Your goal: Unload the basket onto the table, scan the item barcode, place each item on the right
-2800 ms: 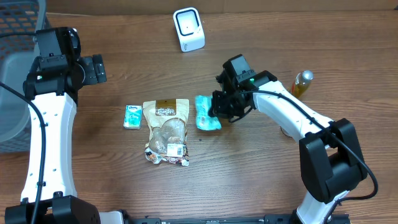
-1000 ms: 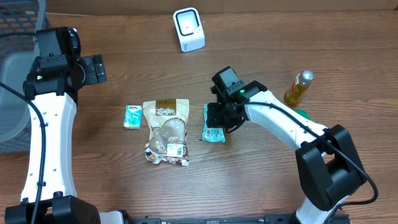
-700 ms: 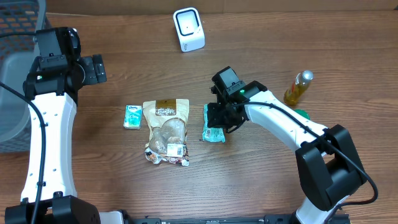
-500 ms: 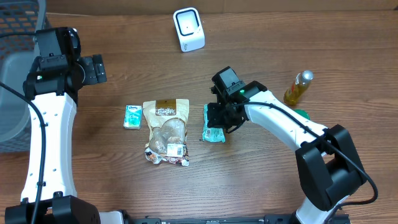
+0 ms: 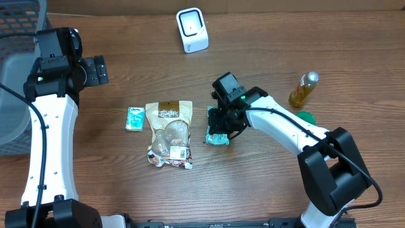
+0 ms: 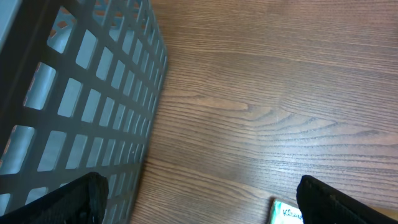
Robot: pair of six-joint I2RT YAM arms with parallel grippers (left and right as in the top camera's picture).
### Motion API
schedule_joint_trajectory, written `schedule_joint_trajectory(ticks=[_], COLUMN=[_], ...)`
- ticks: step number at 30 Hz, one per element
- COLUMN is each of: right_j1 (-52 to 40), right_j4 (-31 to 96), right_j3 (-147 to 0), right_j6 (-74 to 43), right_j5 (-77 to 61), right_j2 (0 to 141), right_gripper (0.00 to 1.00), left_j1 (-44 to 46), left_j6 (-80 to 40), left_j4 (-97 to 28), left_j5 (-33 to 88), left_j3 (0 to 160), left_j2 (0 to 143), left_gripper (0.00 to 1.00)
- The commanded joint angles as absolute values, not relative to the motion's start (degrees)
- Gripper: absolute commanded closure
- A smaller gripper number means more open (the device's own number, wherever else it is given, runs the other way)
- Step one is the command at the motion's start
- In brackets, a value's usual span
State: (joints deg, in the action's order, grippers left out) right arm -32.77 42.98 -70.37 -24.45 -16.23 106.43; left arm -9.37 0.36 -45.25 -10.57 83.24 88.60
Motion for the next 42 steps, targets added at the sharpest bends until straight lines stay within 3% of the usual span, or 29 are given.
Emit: schedule_joint_trajectory(ticks=[1,9,21,33,42], right_j1=[-33.1,-33.1,-31.31,-32.21,-37.21], right_j4=[40.38,25.89,30.02,42.04,41.28], right_j3=[-66.74,-55.55,-65.28,-66.63,-66.76], right_j6=[-26.96,-28.58,-24.71,-25.63,-30.5], right_j5=[-15.88,-16.1,-29.45,-12.14,-3.95], right_j2=[105.56,105.56,103.11,103.07,103.07], right_gripper=[0.96,0.96,0.96,0.96,0.94], left_j1=[-8.97,-8.97,-8.97,-8.97,-8.97], left_j6=[-0.21,-0.21,-0.21,-0.21,-0.21], left_j4=[-45.21,-45.23,-45.21,-45.23,-45.21], left_j5=[-10.48,-10.48,-10.48,-10.48,-10.48], left_j3=[84.09,84.09,84.09,84.09,84.09], left_j2=[87.83,87.83,87.83,87.83,87.83], left_gripper=[0.01,0.0,0.0,0.0,0.0])
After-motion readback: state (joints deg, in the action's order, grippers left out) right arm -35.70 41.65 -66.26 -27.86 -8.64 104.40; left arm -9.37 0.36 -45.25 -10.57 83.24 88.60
